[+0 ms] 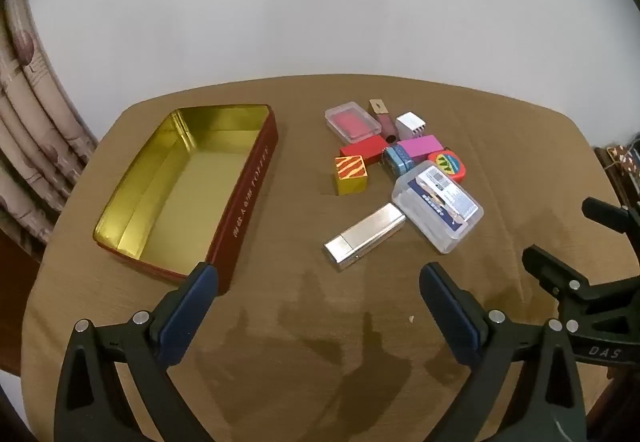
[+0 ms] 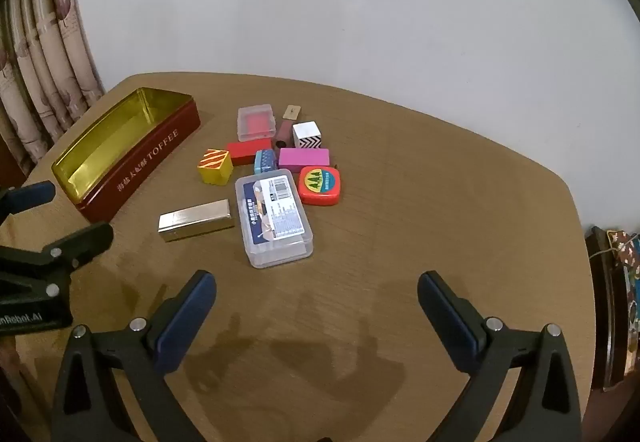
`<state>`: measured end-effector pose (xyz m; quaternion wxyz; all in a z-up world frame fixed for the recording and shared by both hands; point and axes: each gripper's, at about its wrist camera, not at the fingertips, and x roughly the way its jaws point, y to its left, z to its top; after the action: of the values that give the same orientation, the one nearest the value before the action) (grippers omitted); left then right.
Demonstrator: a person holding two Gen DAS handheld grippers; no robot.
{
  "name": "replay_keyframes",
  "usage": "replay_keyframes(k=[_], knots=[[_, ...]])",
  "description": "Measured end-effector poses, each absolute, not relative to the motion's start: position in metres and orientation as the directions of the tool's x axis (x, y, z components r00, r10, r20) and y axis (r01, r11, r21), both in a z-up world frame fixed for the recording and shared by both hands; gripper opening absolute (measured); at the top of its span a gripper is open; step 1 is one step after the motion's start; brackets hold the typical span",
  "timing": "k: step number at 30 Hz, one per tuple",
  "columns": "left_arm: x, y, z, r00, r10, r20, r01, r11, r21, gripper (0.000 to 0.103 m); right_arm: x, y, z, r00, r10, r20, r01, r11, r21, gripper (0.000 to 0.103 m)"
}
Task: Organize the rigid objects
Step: 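Move both tools toward the silver bar and clear plastic box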
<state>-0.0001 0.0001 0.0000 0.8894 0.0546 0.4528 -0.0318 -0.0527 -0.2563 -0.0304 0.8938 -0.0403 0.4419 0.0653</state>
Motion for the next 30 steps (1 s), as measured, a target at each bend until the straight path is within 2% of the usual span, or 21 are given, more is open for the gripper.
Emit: replay_keyframes(k=[14,25,30], knots=[[0.001,0.011,-0.01,0.561,-0.005,-0.828,0.088,0.995,0.053,0.101,-0.047,-0.257,-0.032,0.583,0.087,-0.808,-0.171,0.985,-0.018,0.103],[0.005,0.001,-0.025,0.528,0.036,-0.849,0.12,0.986,0.116,0.1,-0.048,-0.245,-0.036,0.589,0.089,-0.803,-0.197,0.98,-0.036,0.103],[0.014,0.01,-0.031,0.453,-0.03,-0.891,0.09,0.996,0.013,0.1,-0.046,-0.244,-0.035,0.582,0.11,-0.806,-0.216,0.976,-0.023,0.103]])
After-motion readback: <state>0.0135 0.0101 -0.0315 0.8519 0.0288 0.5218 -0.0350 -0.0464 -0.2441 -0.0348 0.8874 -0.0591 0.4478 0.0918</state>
